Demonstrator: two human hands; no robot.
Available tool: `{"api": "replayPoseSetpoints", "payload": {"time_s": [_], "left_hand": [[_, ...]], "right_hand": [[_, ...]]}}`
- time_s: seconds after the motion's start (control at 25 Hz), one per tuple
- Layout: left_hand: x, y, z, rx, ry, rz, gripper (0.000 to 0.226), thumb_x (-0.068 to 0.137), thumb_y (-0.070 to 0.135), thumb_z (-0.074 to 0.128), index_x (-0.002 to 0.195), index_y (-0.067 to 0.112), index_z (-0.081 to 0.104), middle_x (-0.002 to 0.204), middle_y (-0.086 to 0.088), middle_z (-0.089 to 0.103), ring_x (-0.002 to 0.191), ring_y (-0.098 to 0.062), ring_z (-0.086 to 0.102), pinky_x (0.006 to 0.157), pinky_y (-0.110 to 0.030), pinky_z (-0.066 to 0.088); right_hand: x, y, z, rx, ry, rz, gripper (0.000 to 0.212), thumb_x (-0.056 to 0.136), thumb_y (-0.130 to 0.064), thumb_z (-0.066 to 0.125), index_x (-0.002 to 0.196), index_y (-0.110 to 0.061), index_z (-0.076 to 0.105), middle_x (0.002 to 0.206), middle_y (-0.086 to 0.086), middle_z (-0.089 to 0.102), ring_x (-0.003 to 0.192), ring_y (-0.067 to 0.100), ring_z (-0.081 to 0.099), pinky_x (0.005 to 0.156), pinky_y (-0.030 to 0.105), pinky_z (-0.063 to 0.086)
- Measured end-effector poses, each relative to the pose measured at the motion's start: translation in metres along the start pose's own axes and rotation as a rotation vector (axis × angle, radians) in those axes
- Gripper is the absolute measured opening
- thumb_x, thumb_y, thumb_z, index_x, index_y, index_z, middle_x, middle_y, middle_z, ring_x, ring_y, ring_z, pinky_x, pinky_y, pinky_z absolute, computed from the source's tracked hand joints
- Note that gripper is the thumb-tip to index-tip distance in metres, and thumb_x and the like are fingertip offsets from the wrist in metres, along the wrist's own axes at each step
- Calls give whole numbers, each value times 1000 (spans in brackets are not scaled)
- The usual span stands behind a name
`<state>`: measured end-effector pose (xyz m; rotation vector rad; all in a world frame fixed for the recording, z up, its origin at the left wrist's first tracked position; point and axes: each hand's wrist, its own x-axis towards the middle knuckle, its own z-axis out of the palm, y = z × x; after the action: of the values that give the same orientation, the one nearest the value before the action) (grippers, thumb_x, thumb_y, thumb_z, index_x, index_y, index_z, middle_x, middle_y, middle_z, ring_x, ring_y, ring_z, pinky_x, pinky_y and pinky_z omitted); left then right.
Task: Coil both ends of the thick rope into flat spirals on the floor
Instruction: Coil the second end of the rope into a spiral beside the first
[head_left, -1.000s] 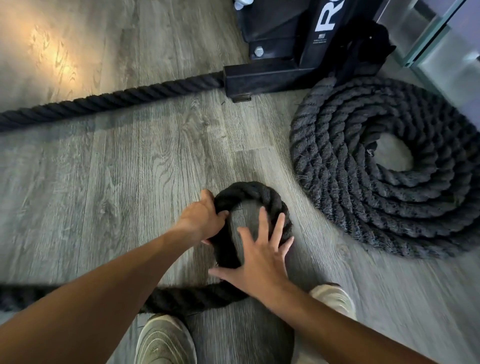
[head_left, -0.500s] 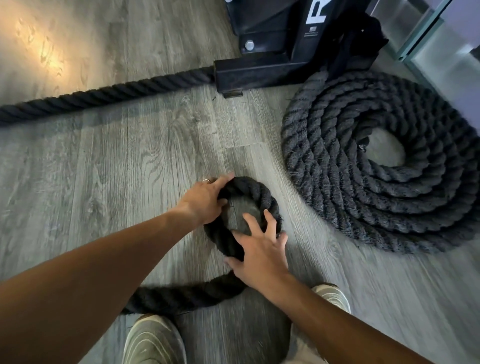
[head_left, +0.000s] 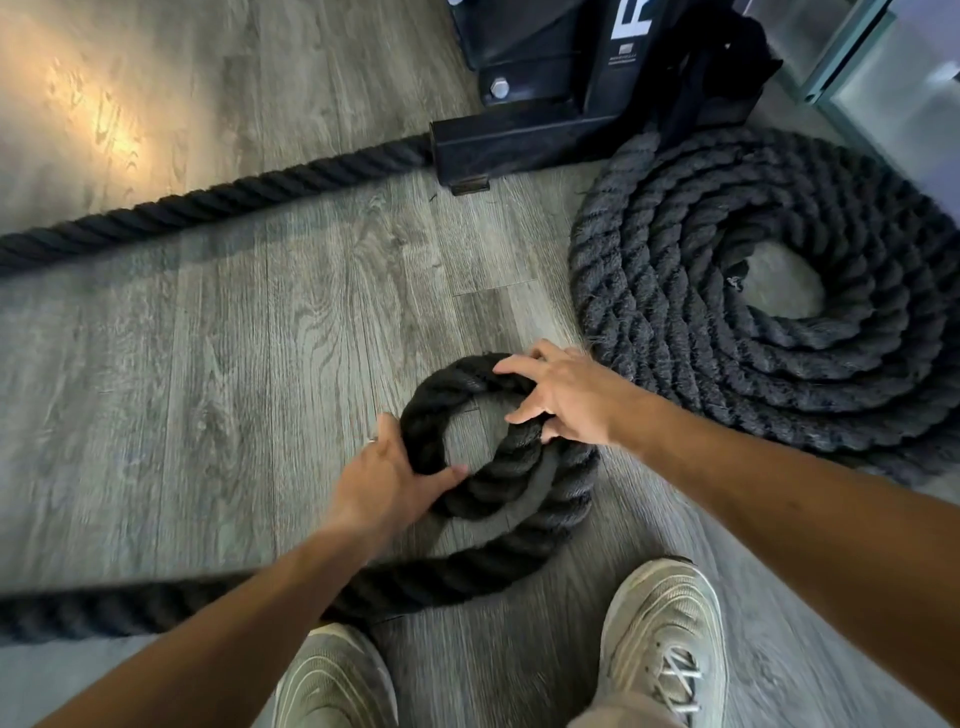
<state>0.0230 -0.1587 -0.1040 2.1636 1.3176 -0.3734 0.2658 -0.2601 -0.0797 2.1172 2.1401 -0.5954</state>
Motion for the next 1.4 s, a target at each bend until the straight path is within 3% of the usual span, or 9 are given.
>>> {"api": "replayPoseSetpoints", "payload": {"time_s": [0.08,0.32,0.48,0.6,0.72,0.88,1.04,1.2,1.4], "left_hand": [[16,6,-13,249,55,78,91,78,87,32,136,16,39,131,-24,51,116,-41,58,91,-45,52],[56,35,-29,462,84,356,70,104,44,41,161,35,0,148,-27,45,110,-40,67,88,-45,57],[58,30,-27,369,111,297,64,104,34,46,159,36,13,136,-30,53,98,-39,69,82,-45,59],[50,35,-24,186,98,235,57,101,29,54,151,34,26,122,-26,54,77,-29,60,67,-37,54],[27,25,-14,10,85,130,50,100,28,55,143,27,30,107,-22,55,66,-23,53,58,-33,46],[-8,2,6,-343,77,-90,45,94,34,63,117,19,27,91,-18,66,64,-35,71,65,-49,61],[-25,7,20,-518,85,-158,54,90,47,68,110,19,27,74,-11,70,43,-20,68,48,-35,58],[-11,0,9,-186,131,-50,64,91,66,50,118,11,32,91,-19,69,80,-39,71,75,-47,57],[42,13,-38,255,161,262,89,81,67,64,150,31,22,147,-21,36,129,-43,44,98,-53,49]], "right_hand": [[-2,0,7,52,23,-21,47,84,-20,79,128,-33,70,157,-8,37,133,26,32,102,43,40],[-22,-6,19,220,118,111,49,85,-19,79,131,-33,68,163,-4,27,144,24,25,115,46,30],[-47,-57,48,532,405,738,100,81,-28,79,157,-44,16,163,4,11,144,30,19,114,54,33],[-64,-106,76,1045,256,1055,112,84,-51,72,155,-43,-14,163,14,13,143,39,33,105,49,42],[-56,-93,81,1016,244,973,101,90,-42,69,158,-44,-5,158,8,29,137,33,43,96,38,43],[-21,-40,48,1082,376,858,72,84,-21,78,148,-33,47,130,1,63,122,23,61,101,35,50],[-5,-40,44,837,403,826,85,85,-56,71,155,-24,38,151,4,46,137,26,45,110,39,43],[-9,-64,67,651,206,939,122,67,-61,77,158,-43,-1,165,-10,10,138,35,20,104,59,42],[3,-65,65,615,215,771,117,69,-45,79,159,-42,3,160,-7,15,132,31,26,106,56,40]]}}
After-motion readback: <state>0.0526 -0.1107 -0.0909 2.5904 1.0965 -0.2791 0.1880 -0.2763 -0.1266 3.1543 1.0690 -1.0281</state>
